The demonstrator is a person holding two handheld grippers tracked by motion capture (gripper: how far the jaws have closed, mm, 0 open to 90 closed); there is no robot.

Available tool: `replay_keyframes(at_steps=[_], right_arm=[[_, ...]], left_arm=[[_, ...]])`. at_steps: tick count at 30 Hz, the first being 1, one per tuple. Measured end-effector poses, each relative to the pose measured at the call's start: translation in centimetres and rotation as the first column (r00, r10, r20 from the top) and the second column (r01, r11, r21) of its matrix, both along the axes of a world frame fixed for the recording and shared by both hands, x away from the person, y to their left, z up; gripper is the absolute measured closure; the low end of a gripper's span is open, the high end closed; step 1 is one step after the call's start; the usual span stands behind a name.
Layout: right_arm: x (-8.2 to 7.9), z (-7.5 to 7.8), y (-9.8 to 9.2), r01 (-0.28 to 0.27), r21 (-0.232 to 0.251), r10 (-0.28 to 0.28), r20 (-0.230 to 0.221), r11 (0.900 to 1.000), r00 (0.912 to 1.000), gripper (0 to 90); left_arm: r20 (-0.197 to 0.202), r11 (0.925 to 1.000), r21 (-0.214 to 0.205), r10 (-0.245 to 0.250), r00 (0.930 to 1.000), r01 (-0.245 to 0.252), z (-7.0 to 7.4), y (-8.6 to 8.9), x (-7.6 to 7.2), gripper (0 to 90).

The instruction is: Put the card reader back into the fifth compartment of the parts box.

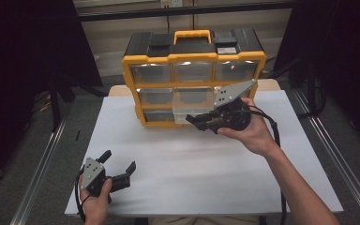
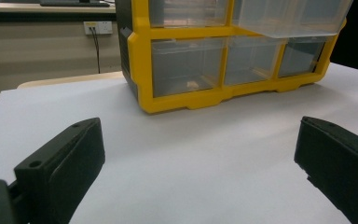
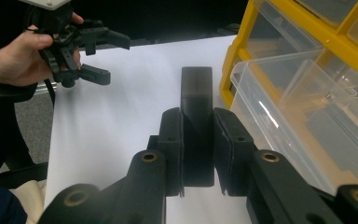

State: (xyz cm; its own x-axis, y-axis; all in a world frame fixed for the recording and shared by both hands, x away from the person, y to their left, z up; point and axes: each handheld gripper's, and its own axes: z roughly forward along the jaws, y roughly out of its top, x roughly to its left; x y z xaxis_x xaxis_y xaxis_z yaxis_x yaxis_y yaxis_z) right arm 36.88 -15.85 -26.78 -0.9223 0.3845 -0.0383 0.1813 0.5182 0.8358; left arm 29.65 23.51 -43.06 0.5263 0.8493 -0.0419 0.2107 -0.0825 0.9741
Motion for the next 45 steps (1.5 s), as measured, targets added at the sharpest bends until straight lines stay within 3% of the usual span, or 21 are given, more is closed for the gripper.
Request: replay_keyframes(at_steps=[23,32,45], right_arm=[[1.5,3.6,-0.2,0.028,-0.019,-0.028,0.018,0.9994,0.9994,74.1],[2.7,5.1,0.1,0.051,-0.052,-0.050,0.025,0.9973,0.9984,74.1],[3.8,6.0,1.2,0.076,-0.097,-0.075,0.016,0.9924,0.9970,74.1]], left_arm=[[0.001,1.0000,0.004,0.000,1.0000,0.000,0.0,0.0,0.0,1.7],[0.001,1.0000,-0.001,0.000,1.0000,0.000,0.0,0.0,0.0,1.7],[0.001,1.0000,-0.003,0.000,1.0000,0.000,0.0,0.0,0.0,1.7]])
